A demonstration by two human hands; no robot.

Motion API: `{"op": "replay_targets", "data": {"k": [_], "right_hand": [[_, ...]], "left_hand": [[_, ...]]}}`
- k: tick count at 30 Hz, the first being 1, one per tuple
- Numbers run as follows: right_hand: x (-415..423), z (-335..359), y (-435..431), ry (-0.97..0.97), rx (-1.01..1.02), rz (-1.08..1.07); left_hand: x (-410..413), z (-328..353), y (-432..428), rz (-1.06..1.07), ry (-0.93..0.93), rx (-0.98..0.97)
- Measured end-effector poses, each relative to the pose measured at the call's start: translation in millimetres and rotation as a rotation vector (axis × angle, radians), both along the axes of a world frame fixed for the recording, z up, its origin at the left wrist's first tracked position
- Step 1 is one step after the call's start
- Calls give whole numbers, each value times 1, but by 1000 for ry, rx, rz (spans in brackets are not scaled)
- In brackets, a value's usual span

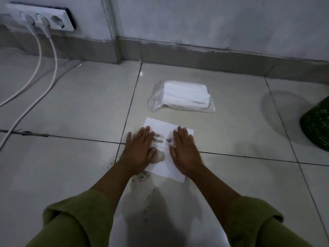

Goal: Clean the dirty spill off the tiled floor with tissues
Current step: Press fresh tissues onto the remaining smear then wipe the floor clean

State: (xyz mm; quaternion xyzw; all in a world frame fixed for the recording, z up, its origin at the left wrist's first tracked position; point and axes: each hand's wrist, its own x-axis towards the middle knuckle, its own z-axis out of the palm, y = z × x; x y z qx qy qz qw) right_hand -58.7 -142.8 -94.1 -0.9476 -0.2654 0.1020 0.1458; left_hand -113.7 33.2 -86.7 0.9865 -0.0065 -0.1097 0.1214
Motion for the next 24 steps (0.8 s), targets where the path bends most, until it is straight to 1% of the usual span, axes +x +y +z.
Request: {"op": "replay_targets", "data": {"k": [2, 5, 8, 11, 13, 16, 20, 24], "right_hand": [[15, 5, -4, -6, -19, -43], [37, 12, -10, -43, 40, -140], [61, 15, -13, -94, 124, -197], [81, 20, -9, -147, 250, -277], [94, 23, -5, -172, 277, -290], [114, 26, -4, -136, 227, -255], [137, 27, -10, -91, 98, -167], [153, 24, -7, -30, 30, -206]], "left_hand": [[11, 3, -3, 15, 14, -9], [30, 9, -5, 39, 27, 1], [56, 15, -8, 85, 13, -12], [78, 17, -12, 136, 9, -38], [90, 16, -12, 168, 32, -71], [101, 12, -6, 180, 66, -86], [106, 0, 3, 158, 106, -48], [105, -9, 2, 168, 66, -20]]}}
